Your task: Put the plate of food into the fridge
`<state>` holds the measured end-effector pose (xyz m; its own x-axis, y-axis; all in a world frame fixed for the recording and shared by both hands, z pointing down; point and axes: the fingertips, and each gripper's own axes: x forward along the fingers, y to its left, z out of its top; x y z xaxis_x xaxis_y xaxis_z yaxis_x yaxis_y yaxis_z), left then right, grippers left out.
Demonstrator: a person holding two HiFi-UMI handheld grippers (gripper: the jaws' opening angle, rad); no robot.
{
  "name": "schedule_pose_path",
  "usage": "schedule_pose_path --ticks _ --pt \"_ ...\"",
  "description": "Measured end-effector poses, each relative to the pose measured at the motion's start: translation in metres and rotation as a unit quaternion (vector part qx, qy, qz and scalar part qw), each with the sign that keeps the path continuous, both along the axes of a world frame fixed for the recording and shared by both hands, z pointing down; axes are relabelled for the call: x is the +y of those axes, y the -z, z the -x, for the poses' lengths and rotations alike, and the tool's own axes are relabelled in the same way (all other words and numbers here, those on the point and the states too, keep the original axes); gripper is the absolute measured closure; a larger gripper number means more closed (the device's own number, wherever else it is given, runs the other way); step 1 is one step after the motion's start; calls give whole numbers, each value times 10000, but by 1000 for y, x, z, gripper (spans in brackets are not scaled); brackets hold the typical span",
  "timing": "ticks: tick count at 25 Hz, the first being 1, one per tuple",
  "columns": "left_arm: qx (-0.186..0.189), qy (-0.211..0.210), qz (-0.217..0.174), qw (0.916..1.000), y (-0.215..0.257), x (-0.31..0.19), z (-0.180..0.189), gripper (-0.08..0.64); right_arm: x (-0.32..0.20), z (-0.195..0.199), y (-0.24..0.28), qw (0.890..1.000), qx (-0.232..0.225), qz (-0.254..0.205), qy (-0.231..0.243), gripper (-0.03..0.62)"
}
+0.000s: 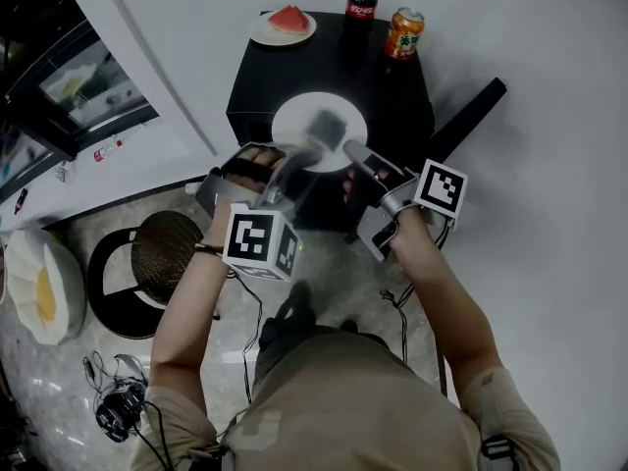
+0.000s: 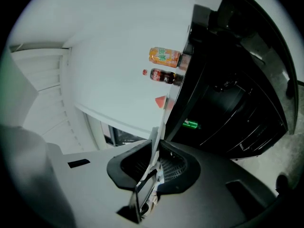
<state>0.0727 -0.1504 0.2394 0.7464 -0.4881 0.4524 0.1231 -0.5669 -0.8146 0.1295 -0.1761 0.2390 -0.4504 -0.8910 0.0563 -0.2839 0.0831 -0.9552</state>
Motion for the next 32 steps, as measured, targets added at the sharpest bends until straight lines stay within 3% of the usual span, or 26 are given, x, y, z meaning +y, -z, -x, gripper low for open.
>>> schedule_pose_path --ticks 15,32 --pt "36 60 -53 10000 6 32 0 514 31 1 6 9999 -107 -38 93 537" --pt "37 215 150 9997 -2 81 4 512 80 6 -7 9990 -386 92 193 537"
